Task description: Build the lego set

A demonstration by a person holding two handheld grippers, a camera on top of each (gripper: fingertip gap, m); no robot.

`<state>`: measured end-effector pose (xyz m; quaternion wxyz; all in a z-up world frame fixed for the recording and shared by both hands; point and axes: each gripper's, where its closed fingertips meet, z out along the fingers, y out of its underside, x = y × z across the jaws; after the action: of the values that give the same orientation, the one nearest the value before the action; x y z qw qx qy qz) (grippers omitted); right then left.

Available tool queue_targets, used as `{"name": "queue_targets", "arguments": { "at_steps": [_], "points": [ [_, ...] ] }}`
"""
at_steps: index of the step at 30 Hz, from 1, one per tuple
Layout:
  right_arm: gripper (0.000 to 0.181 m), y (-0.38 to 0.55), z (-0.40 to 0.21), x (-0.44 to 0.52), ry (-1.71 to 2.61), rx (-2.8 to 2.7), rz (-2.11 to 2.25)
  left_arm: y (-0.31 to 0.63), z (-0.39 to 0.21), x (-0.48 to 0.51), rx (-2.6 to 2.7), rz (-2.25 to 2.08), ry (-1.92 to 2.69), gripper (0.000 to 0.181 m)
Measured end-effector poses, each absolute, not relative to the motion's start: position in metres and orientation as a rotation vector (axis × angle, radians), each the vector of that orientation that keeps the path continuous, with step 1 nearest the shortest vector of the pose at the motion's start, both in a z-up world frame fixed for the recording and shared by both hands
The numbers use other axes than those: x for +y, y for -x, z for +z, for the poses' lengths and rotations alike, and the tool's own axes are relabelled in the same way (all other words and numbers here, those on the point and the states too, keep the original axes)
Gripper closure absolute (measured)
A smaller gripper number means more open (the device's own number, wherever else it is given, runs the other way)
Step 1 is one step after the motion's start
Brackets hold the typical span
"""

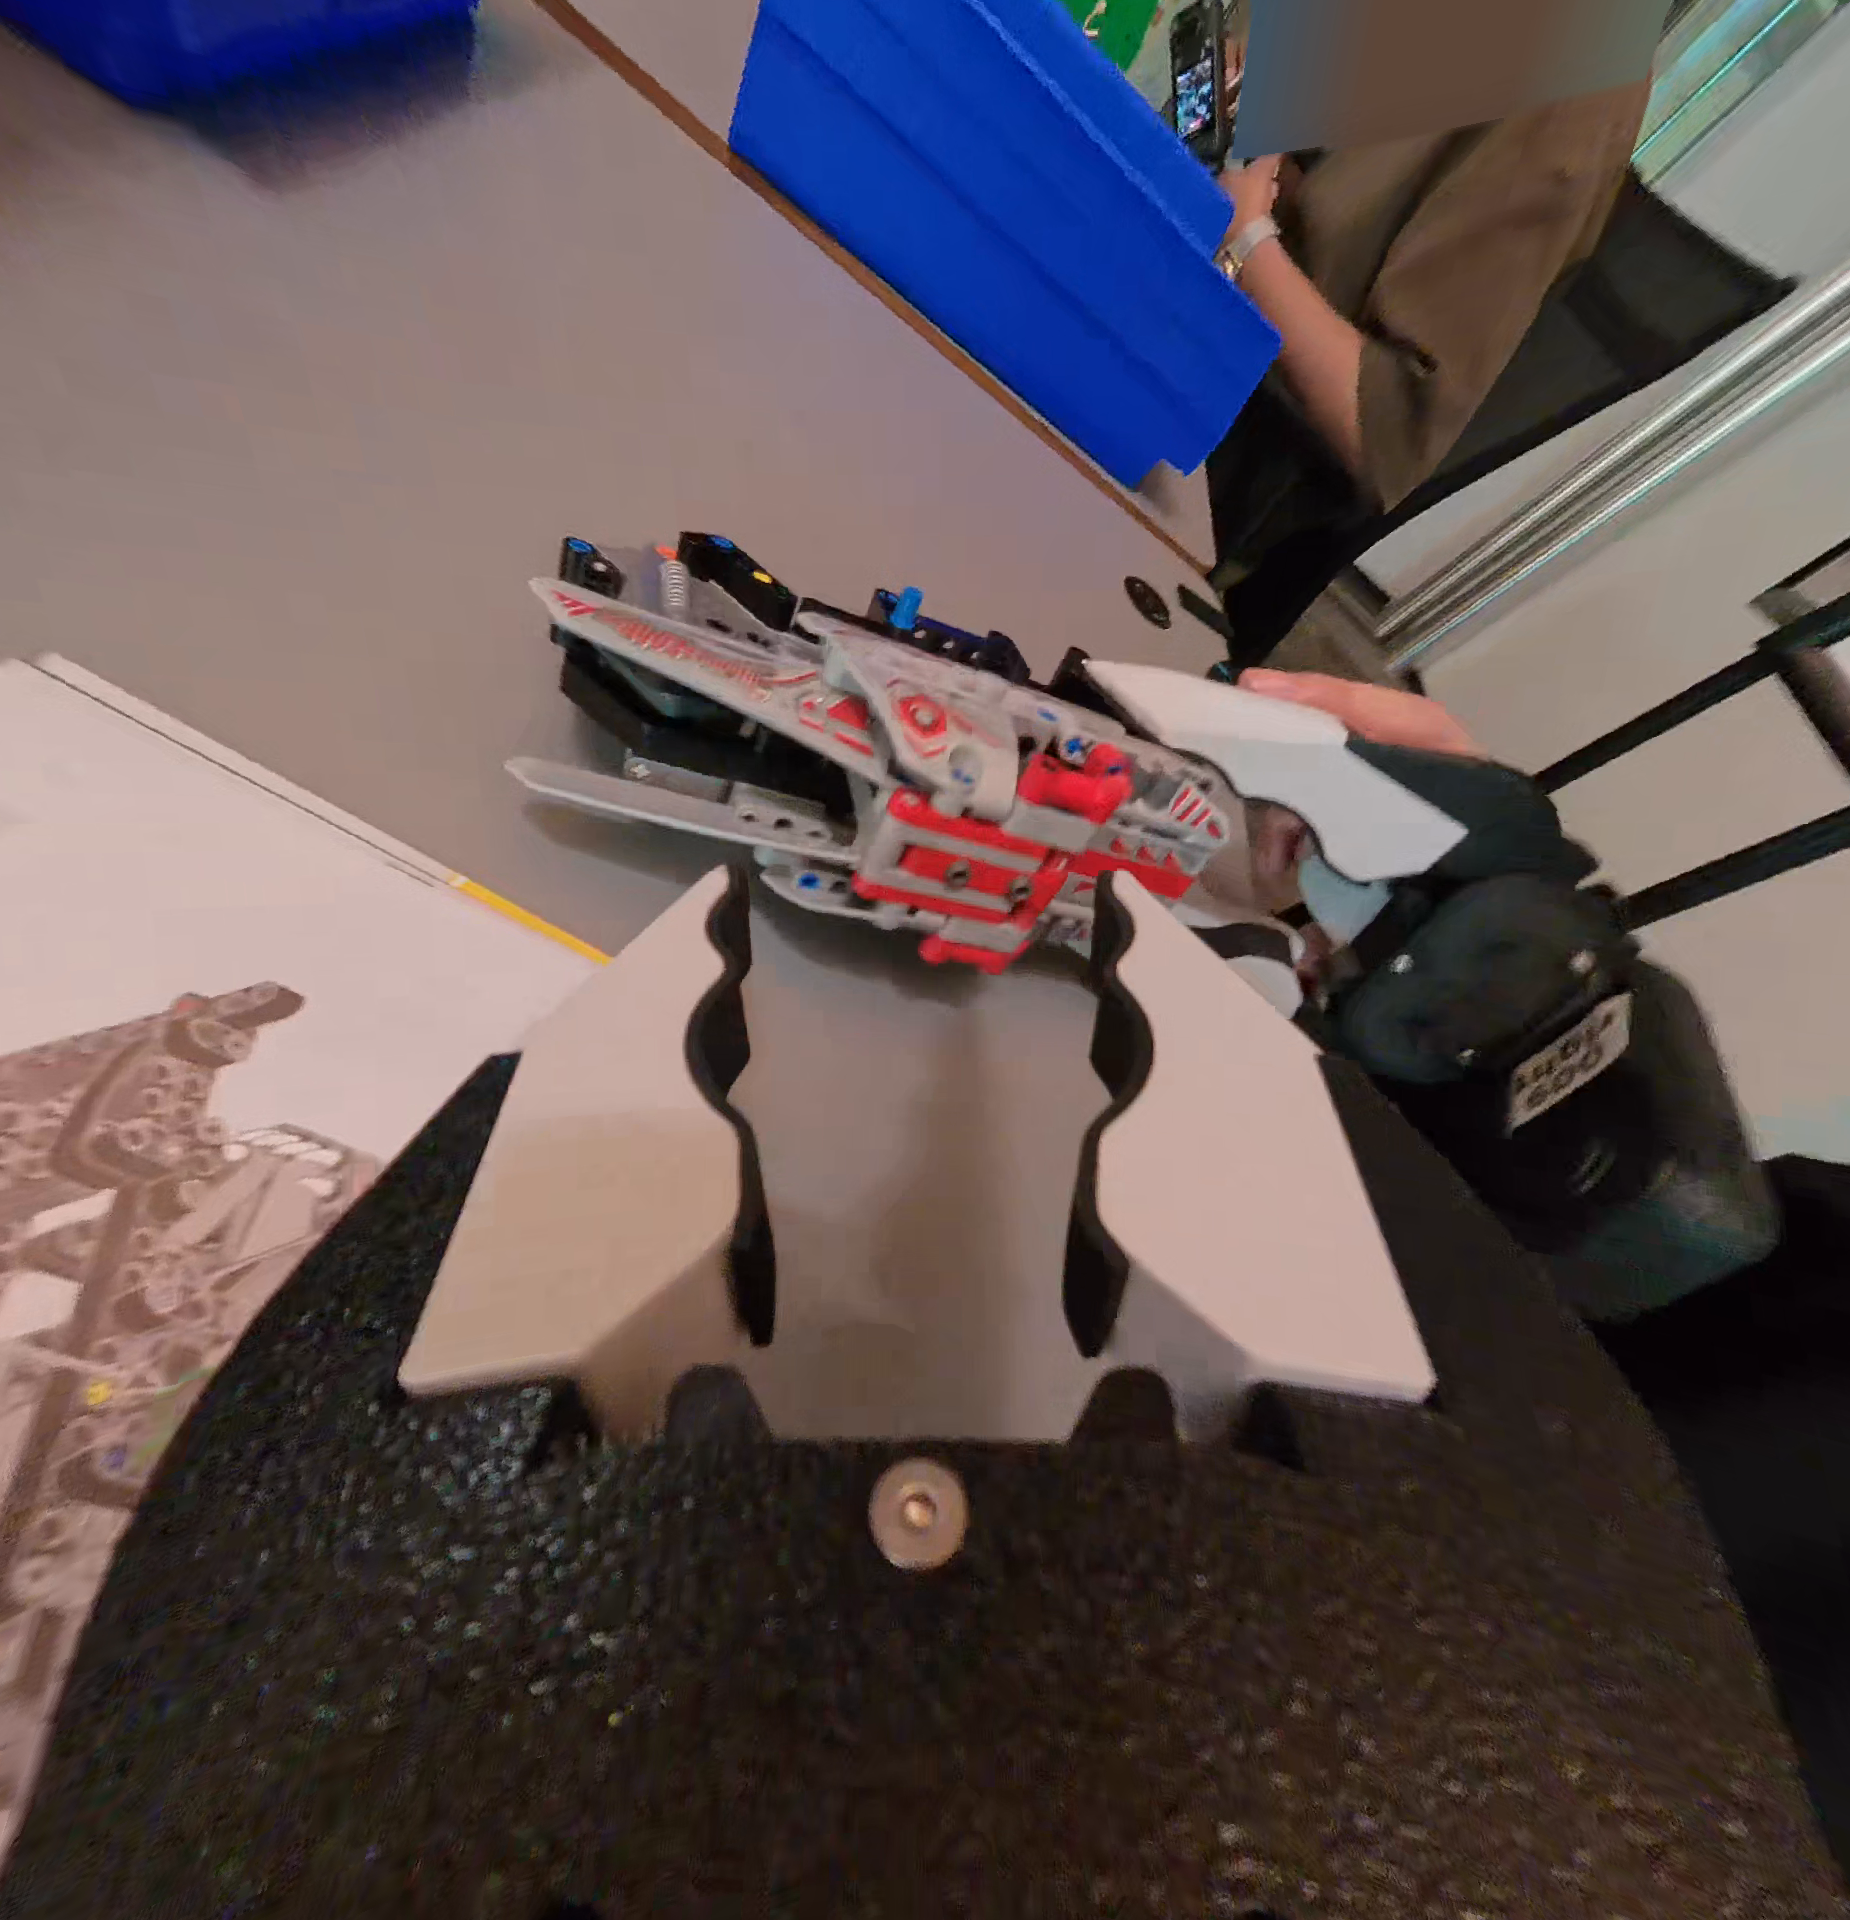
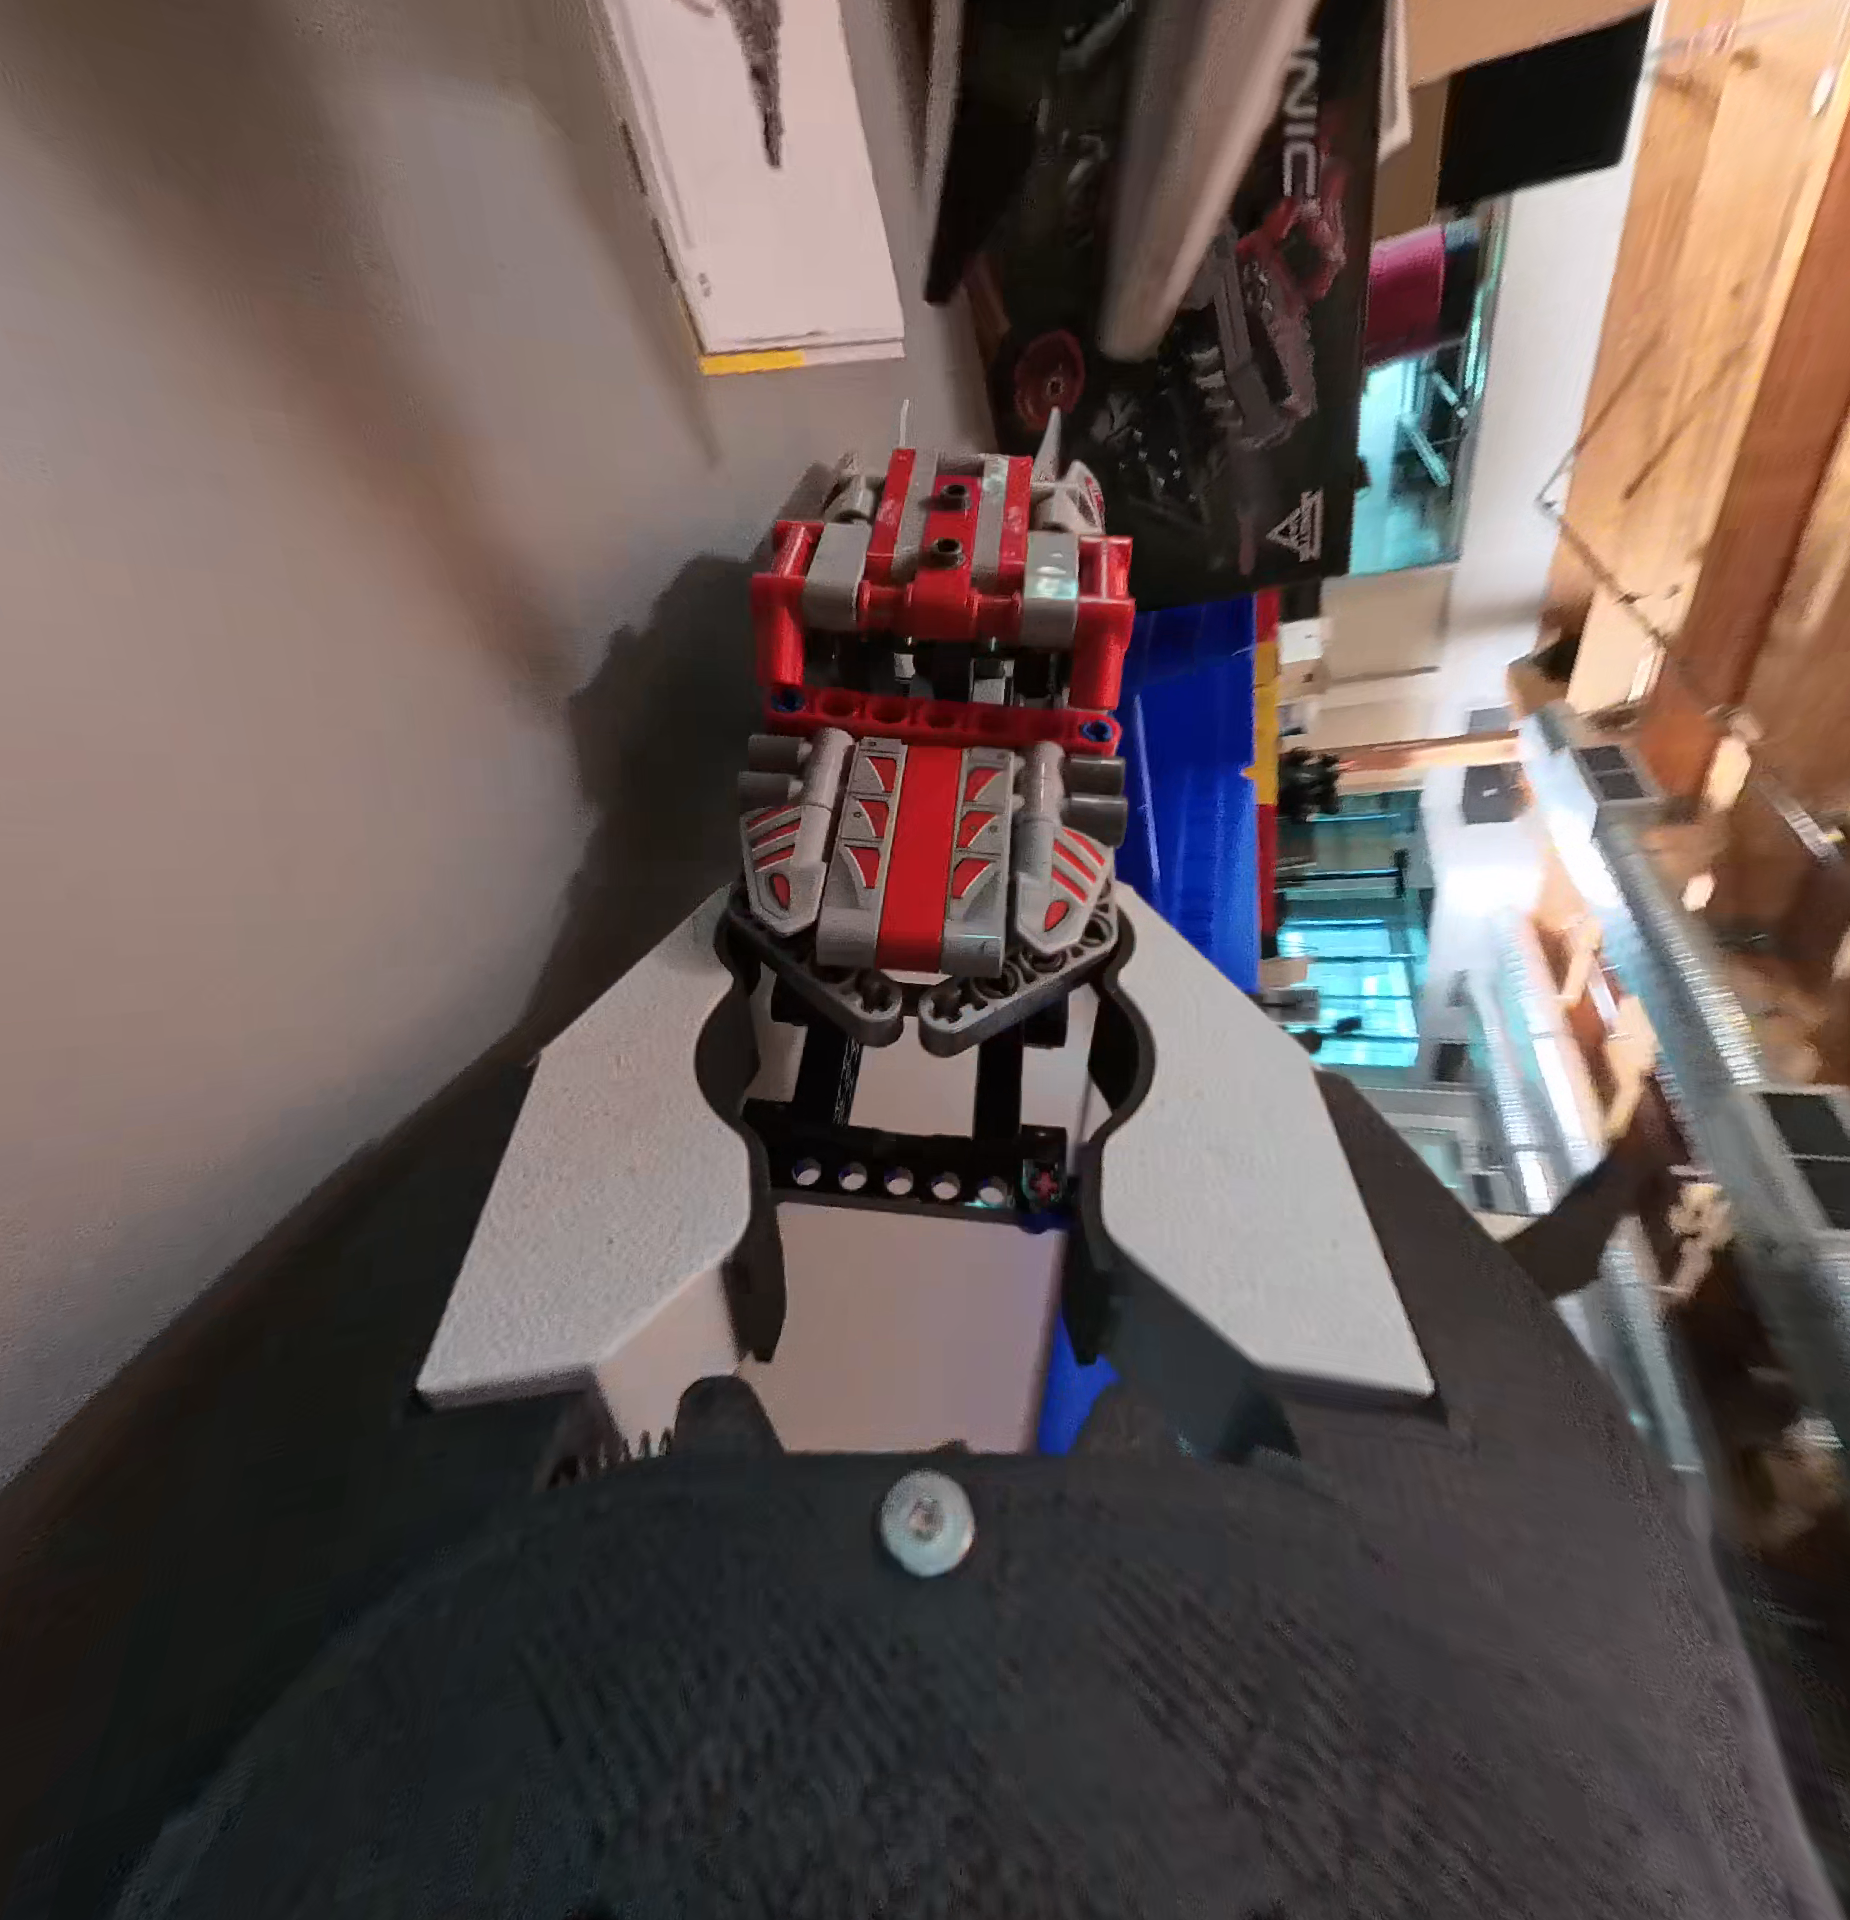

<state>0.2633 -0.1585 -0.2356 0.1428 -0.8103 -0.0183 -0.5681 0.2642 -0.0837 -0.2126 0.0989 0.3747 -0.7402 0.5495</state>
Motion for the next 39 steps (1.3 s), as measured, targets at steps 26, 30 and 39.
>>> {"name": "queue_targets", "arguments": {
  "at_steps": [26, 30, 39],
  "points": [
    [0.08, -0.254, -0.217, -0.162, 1.799, 0.883, -0.165, -0.24, -0.249, -0.105, -2.238, 1.506, -1.158, 0.131],
    [0.103, -0.252, -0.228, -0.151, 1.935, 0.714, -0.299, -0.241, -0.253, -0.107, -2.276, 1.484, -1.144, 0.131],
    [0.107, -0.24, -0.201, -0.148, 2.066, 0.345, -1.088, -0.248, -0.261, -0.102, -2.462, 1.424, -1.081, 0.132]
  ]
}}
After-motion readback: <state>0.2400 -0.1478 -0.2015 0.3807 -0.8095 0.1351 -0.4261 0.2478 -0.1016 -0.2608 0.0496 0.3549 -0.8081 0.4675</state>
